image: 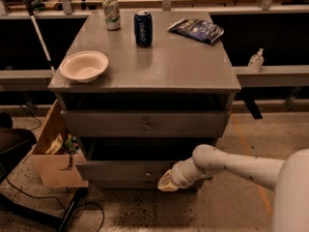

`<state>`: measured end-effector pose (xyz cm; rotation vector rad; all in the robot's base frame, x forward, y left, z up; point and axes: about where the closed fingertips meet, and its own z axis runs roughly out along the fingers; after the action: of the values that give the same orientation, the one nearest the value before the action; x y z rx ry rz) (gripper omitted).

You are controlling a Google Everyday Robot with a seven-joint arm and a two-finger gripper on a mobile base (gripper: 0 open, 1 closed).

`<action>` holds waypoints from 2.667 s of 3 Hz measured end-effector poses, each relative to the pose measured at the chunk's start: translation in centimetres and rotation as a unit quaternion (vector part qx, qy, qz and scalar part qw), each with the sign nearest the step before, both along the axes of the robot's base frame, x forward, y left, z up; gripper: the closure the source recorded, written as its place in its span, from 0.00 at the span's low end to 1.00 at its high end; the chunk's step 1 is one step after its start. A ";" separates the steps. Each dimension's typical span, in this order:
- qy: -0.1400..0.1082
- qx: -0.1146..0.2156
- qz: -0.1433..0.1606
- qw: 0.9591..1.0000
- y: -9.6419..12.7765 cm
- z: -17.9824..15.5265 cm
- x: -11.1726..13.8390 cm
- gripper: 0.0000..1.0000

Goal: Close middle drawer

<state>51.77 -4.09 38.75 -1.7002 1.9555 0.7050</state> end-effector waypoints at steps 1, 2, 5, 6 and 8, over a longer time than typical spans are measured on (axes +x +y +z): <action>-0.017 0.007 -0.026 0.999 -0.8 -0.4 0.7 1.00; -0.048 0.020 -0.071 0.996 -2.8 -1.4 2.5 1.00; -0.090 0.043 -0.113 0.989 -4.9 -1.6 6.2 1.00; -0.106 0.051 -0.123 0.985 -5.1 -1.3 8.0 1.00; -0.126 0.064 -0.131 0.981 -5.3 -0.9 10.2 1.00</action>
Offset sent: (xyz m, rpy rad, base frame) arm 0.0535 -0.0634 -0.0257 0.0721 -0.1846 -0.2737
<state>61.94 -9.39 37.81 -1.3511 1.8666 0.4817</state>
